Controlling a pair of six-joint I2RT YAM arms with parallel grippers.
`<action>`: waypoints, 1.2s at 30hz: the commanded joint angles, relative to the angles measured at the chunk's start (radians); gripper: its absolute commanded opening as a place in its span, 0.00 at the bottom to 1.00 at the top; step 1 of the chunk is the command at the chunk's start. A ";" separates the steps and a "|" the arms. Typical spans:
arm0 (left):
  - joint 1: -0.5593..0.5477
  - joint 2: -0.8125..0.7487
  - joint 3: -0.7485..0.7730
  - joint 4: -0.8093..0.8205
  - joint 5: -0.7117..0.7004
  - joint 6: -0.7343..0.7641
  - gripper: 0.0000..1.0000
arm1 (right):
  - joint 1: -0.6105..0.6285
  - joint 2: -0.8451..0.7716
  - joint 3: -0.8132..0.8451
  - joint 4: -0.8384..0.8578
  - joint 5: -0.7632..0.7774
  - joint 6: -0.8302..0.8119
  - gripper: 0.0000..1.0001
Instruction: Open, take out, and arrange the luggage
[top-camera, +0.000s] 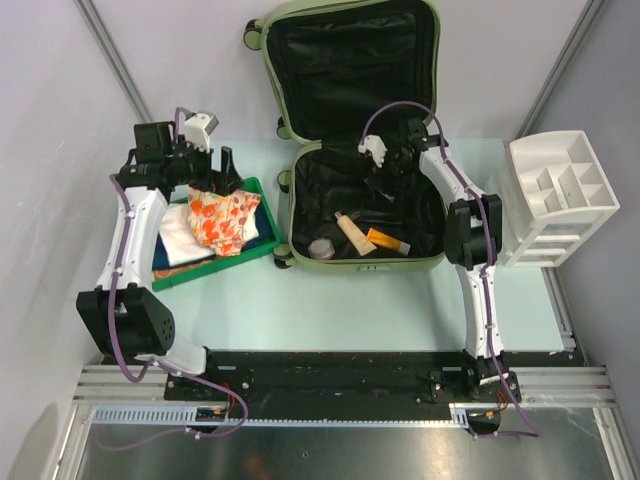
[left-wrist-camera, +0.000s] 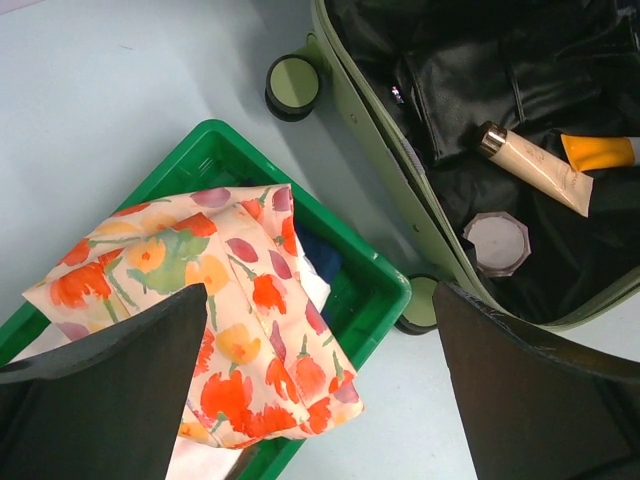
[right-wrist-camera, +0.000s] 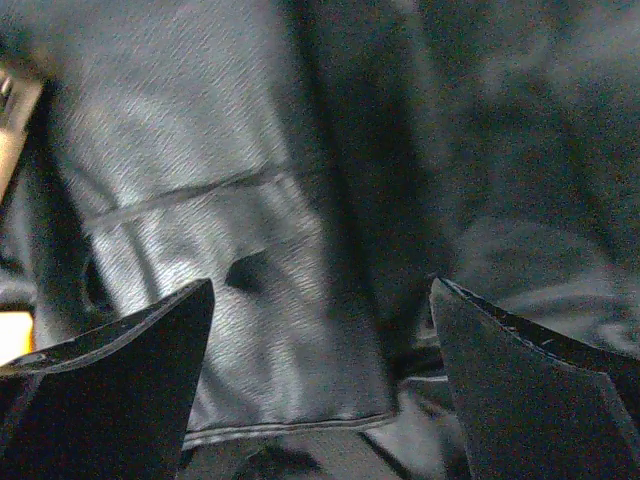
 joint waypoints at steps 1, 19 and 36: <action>-0.011 0.011 0.038 0.014 0.014 -0.010 1.00 | 0.000 0.028 0.016 -0.221 -0.135 -0.134 0.91; -0.046 0.019 0.084 0.014 0.065 0.051 1.00 | 0.009 -0.210 -0.119 0.012 -0.075 -0.033 0.00; -0.181 -0.048 0.232 0.014 0.275 0.181 1.00 | 0.246 -0.810 -0.877 1.001 0.140 -0.246 0.00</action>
